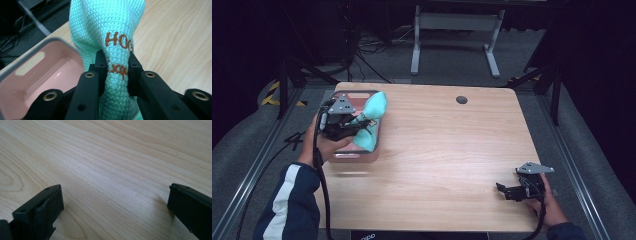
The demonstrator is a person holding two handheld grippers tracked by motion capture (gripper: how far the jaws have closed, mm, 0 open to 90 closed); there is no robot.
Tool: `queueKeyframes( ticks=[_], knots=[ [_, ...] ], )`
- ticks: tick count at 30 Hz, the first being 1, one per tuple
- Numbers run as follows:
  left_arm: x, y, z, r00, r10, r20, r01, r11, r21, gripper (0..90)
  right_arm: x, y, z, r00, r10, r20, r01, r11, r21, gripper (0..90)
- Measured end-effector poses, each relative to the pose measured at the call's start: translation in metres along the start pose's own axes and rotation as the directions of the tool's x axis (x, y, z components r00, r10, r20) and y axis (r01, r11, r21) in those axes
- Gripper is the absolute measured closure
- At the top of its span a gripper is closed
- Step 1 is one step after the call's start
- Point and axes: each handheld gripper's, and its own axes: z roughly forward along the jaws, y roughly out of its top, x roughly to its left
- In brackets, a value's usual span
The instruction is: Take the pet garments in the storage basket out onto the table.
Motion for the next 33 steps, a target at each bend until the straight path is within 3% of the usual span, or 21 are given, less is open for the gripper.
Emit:
queueKeyframes(
  ticks=[8,15,19,33],
  knots=[
    [-0.018,0.017,0.014,0.9985,0.036,0.042,-0.036,0.9993,0.003,76.9,0.000,0.000,0.000,1.0000,0.000,0.000,0.000,1.000,0.000,0.7],
    [-0.031,0.030,0.027,0.9935,0.085,0.075,-0.087,0.9959,0.022,76.9,0.000,0.000,0.000,1.0000,0.000,0.000,0.000,1.000,0.000,0.7],
    [-0.042,0.039,0.040,0.9879,0.114,0.105,-0.118,0.9924,0.034,76.9,0.000,0.000,0.000,1.0000,0.000,0.000,0.000,1.000,0.000,0.7],
    [-0.067,0.051,0.080,0.9729,0.147,0.178,-0.163,0.9837,0.076,76.8,0.000,0.000,0.000,1.0000,0.000,0.000,0.000,1.000,0.000,0.7]
  ],
)
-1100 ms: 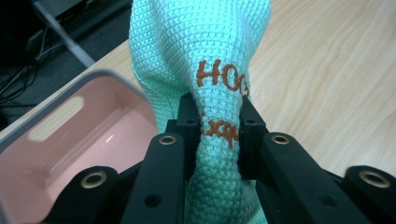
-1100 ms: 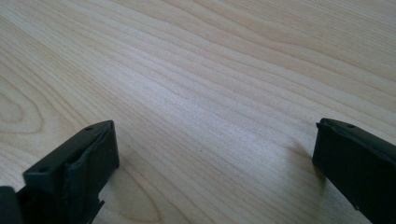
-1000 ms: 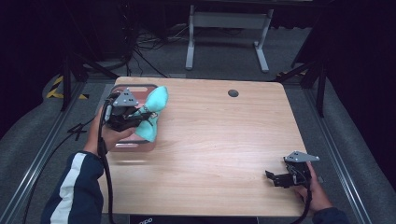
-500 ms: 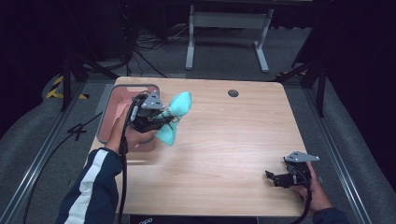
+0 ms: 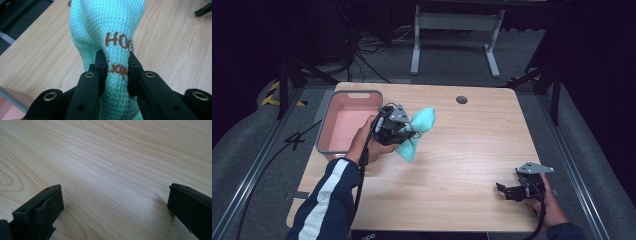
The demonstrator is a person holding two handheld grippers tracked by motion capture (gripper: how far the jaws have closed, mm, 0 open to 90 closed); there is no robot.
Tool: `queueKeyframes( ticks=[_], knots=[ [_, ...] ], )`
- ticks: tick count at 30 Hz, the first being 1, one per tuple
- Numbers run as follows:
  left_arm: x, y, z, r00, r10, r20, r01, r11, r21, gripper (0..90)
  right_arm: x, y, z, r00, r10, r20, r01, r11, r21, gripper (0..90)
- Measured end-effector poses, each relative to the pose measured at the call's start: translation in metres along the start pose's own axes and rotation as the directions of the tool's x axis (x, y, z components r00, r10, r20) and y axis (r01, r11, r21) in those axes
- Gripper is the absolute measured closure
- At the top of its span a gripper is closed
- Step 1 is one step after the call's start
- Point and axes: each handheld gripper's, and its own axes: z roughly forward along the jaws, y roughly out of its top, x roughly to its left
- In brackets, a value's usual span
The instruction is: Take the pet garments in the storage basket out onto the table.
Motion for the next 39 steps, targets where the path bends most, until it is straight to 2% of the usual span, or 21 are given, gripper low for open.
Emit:
queueKeyframes(
  ticks=[10,26,33,38,39],
  knots=[
    [-0.009,0.009,0.038,0.9989,0.018,0.044,-0.020,0.9987,0.046,76.8,0.000,0.000,0.000,1.0000,0.000,0.000,0.000,1.000,0.000,0.7],
    [-0.027,0.010,0.099,0.9930,-0.003,0.118,-0.010,0.9940,0.109,76.6,0.000,0.000,0.000,1.0000,0.000,0.000,0.000,1.000,0.000,0.7],
    [-0.033,0.010,0.115,0.9920,-0.001,0.126,-0.016,0.9901,0.139,76.6,0.000,0.000,0.000,1.0000,0.000,0.000,0.000,1.000,0.000,0.7],
    [-0.039,0.012,0.125,0.9913,0.028,0.129,-0.049,0.9854,0.163,76.2,0.000,0.000,0.000,1.0000,0.000,0.000,0.000,1.000,0.000,0.7],
    [-0.040,0.012,0.126,0.9914,0.023,0.129,-0.045,0.9842,0.171,76.1,0.000,0.000,0.000,1.0000,0.000,0.000,0.000,1.000,0.000,0.7]
  ],
)
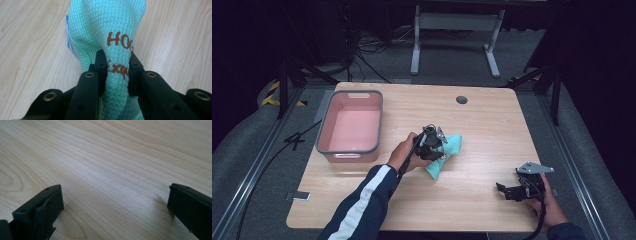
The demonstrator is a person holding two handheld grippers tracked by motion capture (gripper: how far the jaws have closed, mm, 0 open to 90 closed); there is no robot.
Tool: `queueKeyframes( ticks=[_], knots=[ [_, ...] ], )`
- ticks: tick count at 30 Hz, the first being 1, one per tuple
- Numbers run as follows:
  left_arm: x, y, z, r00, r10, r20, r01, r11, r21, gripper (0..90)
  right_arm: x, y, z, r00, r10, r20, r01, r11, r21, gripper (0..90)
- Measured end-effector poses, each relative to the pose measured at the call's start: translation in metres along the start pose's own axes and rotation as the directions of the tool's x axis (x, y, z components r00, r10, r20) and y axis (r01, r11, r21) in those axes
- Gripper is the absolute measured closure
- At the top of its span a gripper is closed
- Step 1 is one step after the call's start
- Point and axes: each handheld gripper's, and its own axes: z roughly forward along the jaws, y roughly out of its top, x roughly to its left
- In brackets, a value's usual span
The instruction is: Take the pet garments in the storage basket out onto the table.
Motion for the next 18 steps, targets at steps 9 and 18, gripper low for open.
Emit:
queueKeyframes(
  ticks=[9,18],
  knots=[
    [-0.007,-0.005,0.020,0.9997,0.002,0.023,-0.003,0.9996,0.027,73.8,0.000,0.000,0.000,1.0000,0.000,0.000,0.000,1.000,0.000,0.7],
    [-0.011,-0.014,0.035,0.9999,-0.006,0.012,0.006,0.9999,0.011,68.9,0.000,0.000,0.000,1.0000,0.000,0.000,0.000,1.000,0.000,0.7]
  ],
)
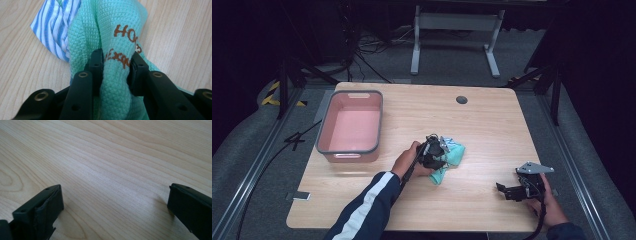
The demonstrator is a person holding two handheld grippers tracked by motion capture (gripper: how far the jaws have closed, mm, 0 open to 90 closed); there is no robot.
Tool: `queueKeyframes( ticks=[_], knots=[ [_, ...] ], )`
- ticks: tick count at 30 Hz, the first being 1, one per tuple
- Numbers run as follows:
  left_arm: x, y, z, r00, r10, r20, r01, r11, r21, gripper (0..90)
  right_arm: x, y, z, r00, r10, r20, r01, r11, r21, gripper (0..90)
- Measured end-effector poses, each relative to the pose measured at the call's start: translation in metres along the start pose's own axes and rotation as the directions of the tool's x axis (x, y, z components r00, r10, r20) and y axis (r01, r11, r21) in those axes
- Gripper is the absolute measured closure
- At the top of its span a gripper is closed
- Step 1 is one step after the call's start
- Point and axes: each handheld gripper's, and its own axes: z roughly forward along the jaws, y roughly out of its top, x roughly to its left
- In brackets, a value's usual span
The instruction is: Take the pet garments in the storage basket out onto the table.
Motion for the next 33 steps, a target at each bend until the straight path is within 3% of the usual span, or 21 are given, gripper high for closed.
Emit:
queueKeyframes(
  ticks=[7,9,16,18,21,33],
  knots=[
    [-0.002,0.000,-0.006,0.9999,-0.002,-0.011,0.002,1.0000,-0.005,58.6,0.000,0.000,0.000,1.0000,0.000,0.000,0.000,1.000,0.000,0.7],
    [-0.002,0.000,-0.010,1.0000,-0.007,-0.002,0.007,0.9999,-0.015,49.6,0.000,0.000,0.000,1.0000,0.000,0.000,0.000,1.000,0.000,0.7],
    [-0.002,-0.001,-0.028,0.9999,-0.007,-0.007,0.007,0.9995,-0.032,34.2,0.000,0.000,0.000,1.0000,0.000,0.000,0.000,1.000,0.000,0.7],
    [-0.003,-0.002,-0.035,0.9999,-0.014,-0.009,0.014,0.9990,-0.043,32.7,0.000,0.000,0.000,1.0000,0.000,0.000,0.000,1.000,0.000,0.7],
    [-0.004,-0.004,-0.045,1.0000,0.006,0.001,-0.006,0.9983,-0.058,31.0,0.000,0.000,0.000,1.0000,0.000,0.000,0.000,1.000,0.000,0.7],
    [-0.017,-0.010,-0.073,0.9958,0.065,-0.065,-0.069,0.9955,-0.064,22.1,0.000,0.000,0.000,1.0000,0.005,-0.001,-0.005,1.000,0.000,0.7]
  ],
)
